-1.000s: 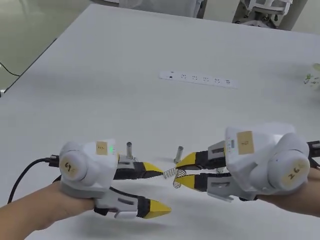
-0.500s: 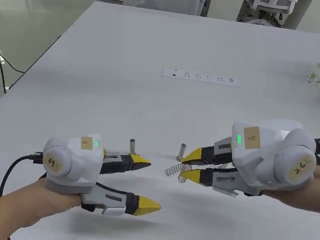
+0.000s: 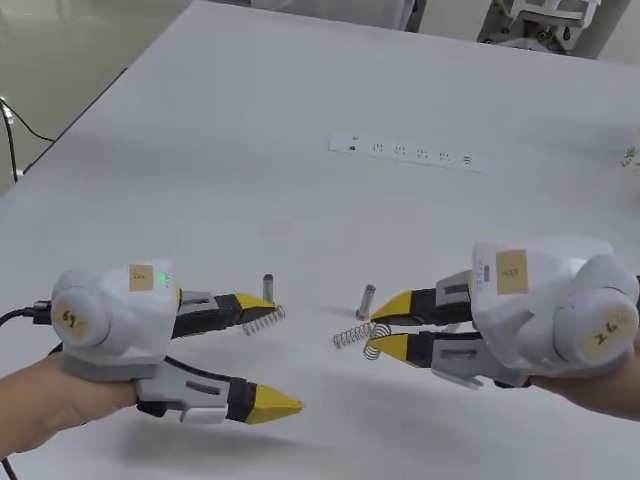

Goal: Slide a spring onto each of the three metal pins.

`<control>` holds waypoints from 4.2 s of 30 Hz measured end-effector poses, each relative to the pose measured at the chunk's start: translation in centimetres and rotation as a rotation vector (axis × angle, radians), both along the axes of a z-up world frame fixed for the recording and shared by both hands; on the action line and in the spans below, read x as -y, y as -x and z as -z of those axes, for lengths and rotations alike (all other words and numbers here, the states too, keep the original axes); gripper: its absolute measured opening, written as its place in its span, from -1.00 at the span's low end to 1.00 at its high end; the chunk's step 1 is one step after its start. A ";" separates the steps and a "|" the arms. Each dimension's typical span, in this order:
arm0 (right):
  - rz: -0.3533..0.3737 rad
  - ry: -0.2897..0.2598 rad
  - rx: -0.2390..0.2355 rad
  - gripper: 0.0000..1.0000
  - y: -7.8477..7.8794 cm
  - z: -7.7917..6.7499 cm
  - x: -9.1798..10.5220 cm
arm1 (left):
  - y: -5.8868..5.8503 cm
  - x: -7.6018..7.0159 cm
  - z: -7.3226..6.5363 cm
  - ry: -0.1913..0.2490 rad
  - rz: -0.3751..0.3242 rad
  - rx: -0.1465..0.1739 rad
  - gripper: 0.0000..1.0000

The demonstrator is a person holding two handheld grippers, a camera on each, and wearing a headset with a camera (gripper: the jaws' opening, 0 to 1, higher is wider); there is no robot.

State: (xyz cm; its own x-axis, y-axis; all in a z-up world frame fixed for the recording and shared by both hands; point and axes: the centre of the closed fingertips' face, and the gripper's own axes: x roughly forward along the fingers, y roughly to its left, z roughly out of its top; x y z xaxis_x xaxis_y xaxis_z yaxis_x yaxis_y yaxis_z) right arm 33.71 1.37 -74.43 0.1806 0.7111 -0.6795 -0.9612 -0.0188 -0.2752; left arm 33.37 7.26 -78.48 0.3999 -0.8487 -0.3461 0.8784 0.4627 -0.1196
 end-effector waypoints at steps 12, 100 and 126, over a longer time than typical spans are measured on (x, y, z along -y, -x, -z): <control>0.024 0.005 0.000 -0.87 -0.6 0.0 0.9 | -0.5 -1.4 -0.3 0.013 -0.065 0.021 0.67; 0.357 0.031 -0.013 -0.86 -8.9 1.6 9.9 | -1.0 -4.7 0.3 -0.001 -0.178 0.023 0.97; 0.388 0.048 -0.060 -0.86 -9.3 4.1 10.3 | -0.9 -5.0 0.1 0.002 -0.189 0.016 0.97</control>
